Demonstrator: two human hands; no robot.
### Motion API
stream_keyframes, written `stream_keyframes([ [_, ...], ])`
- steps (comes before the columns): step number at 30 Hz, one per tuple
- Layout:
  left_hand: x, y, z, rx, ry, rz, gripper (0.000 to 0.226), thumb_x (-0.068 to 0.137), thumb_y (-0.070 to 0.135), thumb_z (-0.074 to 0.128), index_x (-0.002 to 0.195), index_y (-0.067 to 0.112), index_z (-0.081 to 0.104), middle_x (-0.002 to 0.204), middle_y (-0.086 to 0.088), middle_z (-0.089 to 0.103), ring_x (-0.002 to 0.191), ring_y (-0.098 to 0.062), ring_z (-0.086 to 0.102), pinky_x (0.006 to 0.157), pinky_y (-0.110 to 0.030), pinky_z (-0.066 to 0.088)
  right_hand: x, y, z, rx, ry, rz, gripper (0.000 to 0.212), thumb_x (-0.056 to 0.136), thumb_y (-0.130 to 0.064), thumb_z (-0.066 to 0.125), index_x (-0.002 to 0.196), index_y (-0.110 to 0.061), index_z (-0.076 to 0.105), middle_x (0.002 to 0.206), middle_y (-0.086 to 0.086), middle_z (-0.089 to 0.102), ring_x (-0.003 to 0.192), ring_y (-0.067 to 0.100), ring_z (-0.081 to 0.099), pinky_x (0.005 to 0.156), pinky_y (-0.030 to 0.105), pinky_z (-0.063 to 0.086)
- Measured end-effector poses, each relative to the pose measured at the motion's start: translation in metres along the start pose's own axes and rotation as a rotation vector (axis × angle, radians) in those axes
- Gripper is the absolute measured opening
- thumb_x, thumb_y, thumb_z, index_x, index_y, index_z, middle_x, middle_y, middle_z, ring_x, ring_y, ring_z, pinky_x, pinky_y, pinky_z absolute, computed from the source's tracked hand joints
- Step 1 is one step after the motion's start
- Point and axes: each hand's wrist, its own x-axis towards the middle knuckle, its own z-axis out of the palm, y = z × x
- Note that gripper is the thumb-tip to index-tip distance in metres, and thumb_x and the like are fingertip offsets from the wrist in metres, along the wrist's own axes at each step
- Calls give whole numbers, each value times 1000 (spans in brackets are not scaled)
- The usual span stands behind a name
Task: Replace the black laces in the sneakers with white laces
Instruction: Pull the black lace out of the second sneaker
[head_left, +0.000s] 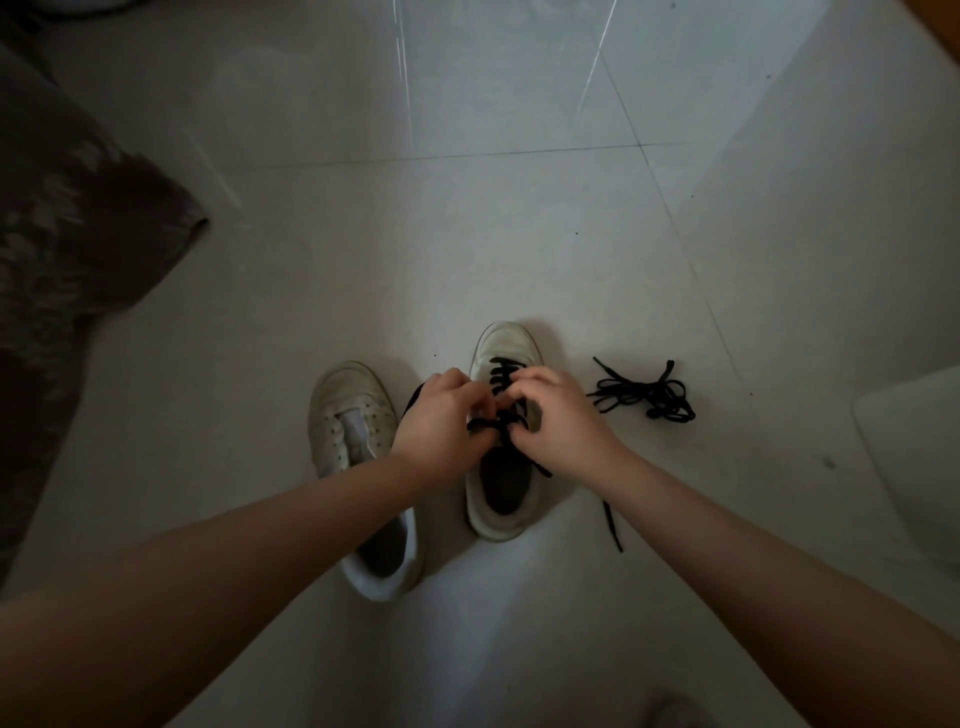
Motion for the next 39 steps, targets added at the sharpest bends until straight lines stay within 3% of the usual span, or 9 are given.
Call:
stream_keyframes([
  [5, -6, -6, -5, 44, -72, 130, 16, 76, 27, 66, 82, 13, 61, 92, -3, 54, 89, -23, 51, 78, -35, 44, -6, 4, 2, -87, 24, -53, 27, 79, -19, 67, 104, -9, 66, 122, 6, 56, 118, 24, 47, 96, 21, 29],
  [9, -15, -13, -11, 174, -79, 302, 38, 74, 53, 48, 72, 20, 66, 87, 4, 55, 81, -16, 51, 70, -29, 35, -7, 7, 1, -29, 30, -30, 24, 78, -20, 70, 101, -14, 69, 118, 4, 57, 116, 23, 49, 99, 27, 35],
  [11, -14, -11, -15, 223, -66, 282, 50, 81, 57, 38, 67, 21, 69, 82, 8, 60, 81, -14, 54, 70, -26, 26, -5, 6, 0, 6, 43, 12, 23, 77, -22, 72, 99, -17, 69, 118, 2, 57, 115, 21, 50, 99, 28, 38],
  [14, -8, 1, -19, 336, -54, 184, 54, 91, 49, 35, 58, 14, 61, 70, 0, 61, 72, -23, 61, 64, -26, 32, -7, 3, -3, -81, 52, 58, 27, 79, -30, 71, 104, -20, 68, 119, -3, 55, 114, 18, 48, 95, 30, 41],
  [18, -5, 7, -23, 177, -295, -145, 17, 86, 35, 61, 82, 18, 59, 78, -3, 66, 67, -18, 65, 60, -26, 51, -16, 6, 0, -48, 32, 111, 31, 77, -24, 71, 105, -18, 60, 109, -1, 52, 98, 14, 51, 82, 26, 42],
  [22, -8, 6, -15, 217, -406, -178, 45, 77, 41, 71, 107, 15, 49, 91, -3, 63, 84, -23, 63, 71, -35, 54, -20, 15, -3, 308, -37, 300, 10, 82, -22, 69, 89, -20, 63, 82, -5, 63, 72, 7, 58, 69, 21, 47],
  [25, -6, 6, -10, 273, -314, -144, 35, 83, 38, 62, 107, 16, 48, 97, -4, 64, 87, -24, 61, 71, -36, 52, -21, 20, -6, 447, -34, 354, 5, 89, -17, 60, 87, -17, 65, 77, 1, 69, 70, 14, 65, 70, 29, 54],
  [31, 0, 10, -8, 254, -193, -101, 24, 85, 35, 58, 98, 16, 52, 95, -4, 62, 87, -23, 59, 71, -33, 50, -14, 14, 2, 239, 14, 278, 6, 85, -20, 65, 79, -20, 63, 69, -7, 60, 65, 8, 55, 58, 14, 39],
  [39, -2, 4, -8, 248, -199, -62, 20, 88, 30, 53, 97, 12, 50, 91, -7, 59, 84, -27, 57, 64, -30, 42, -4, 0, -13, -238, -94, 33, 9, 90, -21, 50, 88, -12, 51, 94, 6, 55, 90, 25, 54, 73, 33, 40],
])
